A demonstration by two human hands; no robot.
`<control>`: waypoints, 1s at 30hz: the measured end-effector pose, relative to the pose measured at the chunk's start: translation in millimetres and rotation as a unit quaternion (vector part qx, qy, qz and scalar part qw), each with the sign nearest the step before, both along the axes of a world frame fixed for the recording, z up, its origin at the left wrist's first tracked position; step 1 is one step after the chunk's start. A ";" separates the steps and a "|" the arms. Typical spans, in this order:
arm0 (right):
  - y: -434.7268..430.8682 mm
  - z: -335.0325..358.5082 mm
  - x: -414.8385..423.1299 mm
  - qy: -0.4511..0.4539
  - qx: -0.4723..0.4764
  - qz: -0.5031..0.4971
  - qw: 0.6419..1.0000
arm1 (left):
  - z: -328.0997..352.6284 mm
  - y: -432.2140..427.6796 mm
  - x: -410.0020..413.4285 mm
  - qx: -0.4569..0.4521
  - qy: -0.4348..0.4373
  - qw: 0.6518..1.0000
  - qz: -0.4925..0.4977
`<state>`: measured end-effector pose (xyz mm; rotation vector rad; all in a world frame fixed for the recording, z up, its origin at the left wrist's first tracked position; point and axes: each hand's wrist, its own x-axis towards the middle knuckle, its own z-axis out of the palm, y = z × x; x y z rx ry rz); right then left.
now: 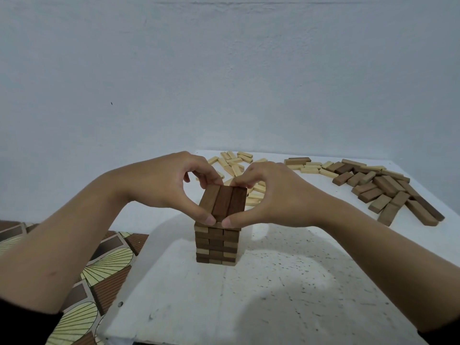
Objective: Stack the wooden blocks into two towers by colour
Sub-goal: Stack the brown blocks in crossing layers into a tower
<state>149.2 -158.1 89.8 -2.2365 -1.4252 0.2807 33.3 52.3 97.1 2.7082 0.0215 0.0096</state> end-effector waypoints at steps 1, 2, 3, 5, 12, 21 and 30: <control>-0.1 0.2 -0.4 -0.001 0.000 -0.001 1.000 | -0.4 0.1 -0.1 -0.001 0.000 1.000 -0.001; -0.1 0.1 -0.6 -0.002 0.001 -0.003 1.000 | -0.8 0.5 -0.1 -0.002 -0.001 1.000 -0.002; -0.2 0.1 -0.9 -0.002 0.002 -0.003 1.000 | -1.2 0.5 0.1 -0.003 -0.001 1.000 -0.003; -0.7 0.1 -1.3 -0.003 0.004 -0.003 1.000 | -1.7 0.9 0.5 -0.006 -0.002 1.000 -0.005; -1.4 -1.0 -1.9 -0.006 0.007 -0.010 1.000 | -3.1 3.0 -0.2 -0.007 0.000 1.000 -0.005; -1.8 -7.0 -1.5 -0.014 0.020 -0.005 1.000 | -4.3 2.0 -1.5 -0.012 -0.006 1.000 0.000; -11.9 -18.9 14.0 0.099 0.131 -0.037 0.986 | -7.1 8.5 -7.0 -0.056 -0.022 0.998 0.005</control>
